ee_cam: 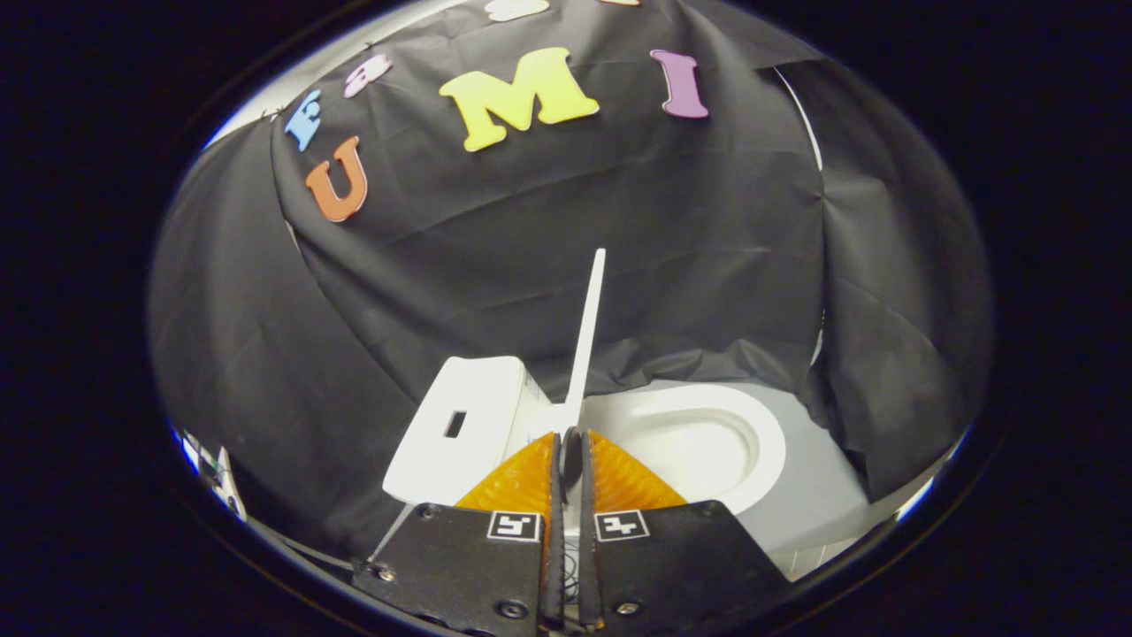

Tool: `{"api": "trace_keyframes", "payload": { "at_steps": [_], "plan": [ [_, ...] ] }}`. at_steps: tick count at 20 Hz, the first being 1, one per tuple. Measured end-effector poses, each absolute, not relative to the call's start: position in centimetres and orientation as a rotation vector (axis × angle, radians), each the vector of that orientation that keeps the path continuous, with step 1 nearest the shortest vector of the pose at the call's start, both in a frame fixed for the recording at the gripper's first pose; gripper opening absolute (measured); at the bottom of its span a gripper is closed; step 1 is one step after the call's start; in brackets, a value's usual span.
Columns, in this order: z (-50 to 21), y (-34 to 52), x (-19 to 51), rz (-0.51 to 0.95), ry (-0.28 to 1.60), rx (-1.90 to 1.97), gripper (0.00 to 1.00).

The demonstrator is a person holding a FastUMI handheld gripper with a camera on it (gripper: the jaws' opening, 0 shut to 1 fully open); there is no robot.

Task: Open the toilet lid.

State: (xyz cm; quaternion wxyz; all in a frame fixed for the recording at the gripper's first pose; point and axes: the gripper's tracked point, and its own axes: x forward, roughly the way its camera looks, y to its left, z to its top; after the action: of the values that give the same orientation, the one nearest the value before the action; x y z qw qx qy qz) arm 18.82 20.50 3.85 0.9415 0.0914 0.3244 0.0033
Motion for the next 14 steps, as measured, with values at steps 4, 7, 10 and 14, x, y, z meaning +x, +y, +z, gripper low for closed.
{"api": "trace_keyframes", "payload": {
  "at_steps": [4, 7, 10, 14],
  "plan": [
    [4.1, 22.6, 19.2, -0.019, 0.666, 0.126, 0.09],
    [4.4, 24.3, 19.0, -0.021, 0.655, 0.084, 0.09],
    [4.7, 26.1, 18.7, -0.005, 0.639, 0.051, 0.1],
    [4.7, 28.8, 19.0, 0.027, 0.633, 0.013, 0.1]
  ]
}}
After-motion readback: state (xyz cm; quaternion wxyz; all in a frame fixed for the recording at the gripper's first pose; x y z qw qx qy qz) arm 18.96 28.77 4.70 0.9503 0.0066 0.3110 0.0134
